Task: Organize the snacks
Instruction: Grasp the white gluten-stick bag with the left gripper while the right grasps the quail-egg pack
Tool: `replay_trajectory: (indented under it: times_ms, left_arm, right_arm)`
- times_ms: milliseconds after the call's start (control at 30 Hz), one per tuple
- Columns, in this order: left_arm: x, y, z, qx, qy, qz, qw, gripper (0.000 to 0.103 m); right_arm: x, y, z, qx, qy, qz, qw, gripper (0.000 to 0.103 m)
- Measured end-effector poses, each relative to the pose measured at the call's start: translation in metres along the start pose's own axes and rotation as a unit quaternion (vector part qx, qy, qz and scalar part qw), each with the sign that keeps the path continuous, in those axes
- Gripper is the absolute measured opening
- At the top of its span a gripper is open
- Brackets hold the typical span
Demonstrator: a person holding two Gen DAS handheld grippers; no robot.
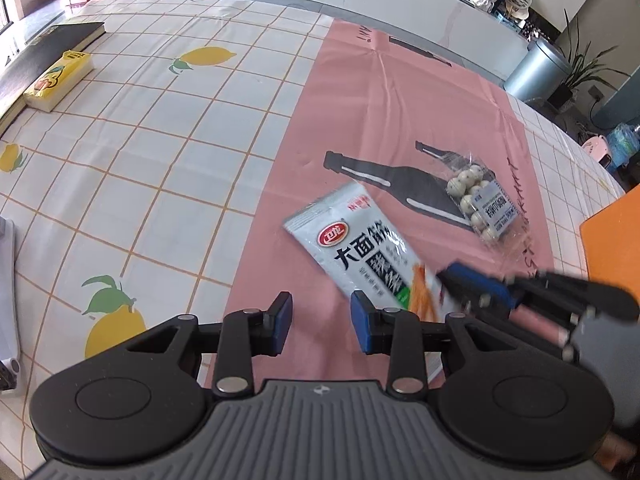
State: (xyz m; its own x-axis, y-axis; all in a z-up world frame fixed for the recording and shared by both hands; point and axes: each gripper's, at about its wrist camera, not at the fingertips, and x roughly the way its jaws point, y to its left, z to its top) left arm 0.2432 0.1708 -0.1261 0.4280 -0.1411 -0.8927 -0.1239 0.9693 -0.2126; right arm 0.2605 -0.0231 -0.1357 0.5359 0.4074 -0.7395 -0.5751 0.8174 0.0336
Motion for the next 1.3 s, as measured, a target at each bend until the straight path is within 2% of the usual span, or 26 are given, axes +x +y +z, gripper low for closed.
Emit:
replay_trajectory:
  times_ms: [67,133,233,400,433,467,533,600,733,800,900,1033,1167,1300]
  left_arm:
    - [-0.002,-0.001,0.000,-0.003,-0.004,-0.002,1.0000,0.046]
    - [-0.004,-0.003,0.000,-0.007,-0.010,-0.004,0.9999,0.066]
    - [-0.006,-0.009,-0.001,-0.014,-0.020,-0.007,0.9997,0.078]
    - [0.003,-0.026,-0.001,-0.015,-0.017,-0.009,0.9997,0.081]
    - [0.005,-0.029,-0.001,-0.016,-0.018,-0.005,0.9997,0.083]
    - [0.008,-0.032,-0.001,-0.018,-0.019,0.004,0.9996,0.083]
    - [0.013,-0.037,-0.002,-0.015,-0.022,0.026,0.9993,0.085]
    - [0.016,-0.042,-0.003,-0.003,-0.030,0.039,0.9988,0.088]
    - [0.021,-0.049,-0.001,0.028,-0.035,0.064,0.9969,0.089]
    - [0.022,-0.049,-0.001,0.045,-0.034,0.065,0.9963,0.090]
    - [0.020,-0.045,-0.001,0.061,-0.031,0.057,0.9961,0.083]
    - [0.017,-0.041,-0.002,0.079,-0.028,0.052,0.9951,0.073]
    - [0.016,-0.040,-0.004,0.094,-0.028,0.039,0.9944,0.067]
    - [0.014,-0.044,-0.009,0.119,-0.024,0.025,0.9923,0.066]
  right_arm:
    - [-0.005,0.009,-0.006,0.000,-0.002,0.015,1.000,0.002]
    - [-0.009,0.017,-0.009,-0.004,-0.002,0.016,1.000,0.002]
    - [-0.015,0.015,-0.008,0.007,-0.018,0.012,1.000,0.002]
    - [-0.029,-0.010,0.000,0.029,-0.052,-0.021,0.998,0.004]
    - [-0.029,-0.017,0.002,0.031,-0.055,-0.028,0.998,0.012]
    - [-0.029,-0.021,0.004,0.030,-0.056,-0.037,0.997,0.028]
    - [-0.024,-0.031,0.006,0.024,-0.055,-0.062,0.996,0.046]
    - [-0.018,-0.037,0.006,0.007,-0.049,-0.073,0.996,0.048]
    - [-0.006,-0.041,0.005,-0.033,-0.055,-0.094,0.994,0.062]
    - [0.002,-0.050,0.006,-0.009,-0.046,-0.086,0.995,0.063]
    - [0.010,-0.060,0.010,0.018,-0.044,-0.072,0.996,0.067]
    - [0.019,-0.070,0.014,0.051,-0.029,-0.048,0.997,0.067]
    - [0.019,-0.068,0.009,0.069,-0.024,-0.041,0.996,0.061]
    - [0.005,-0.058,-0.004,0.085,-0.020,-0.065,0.994,0.060]
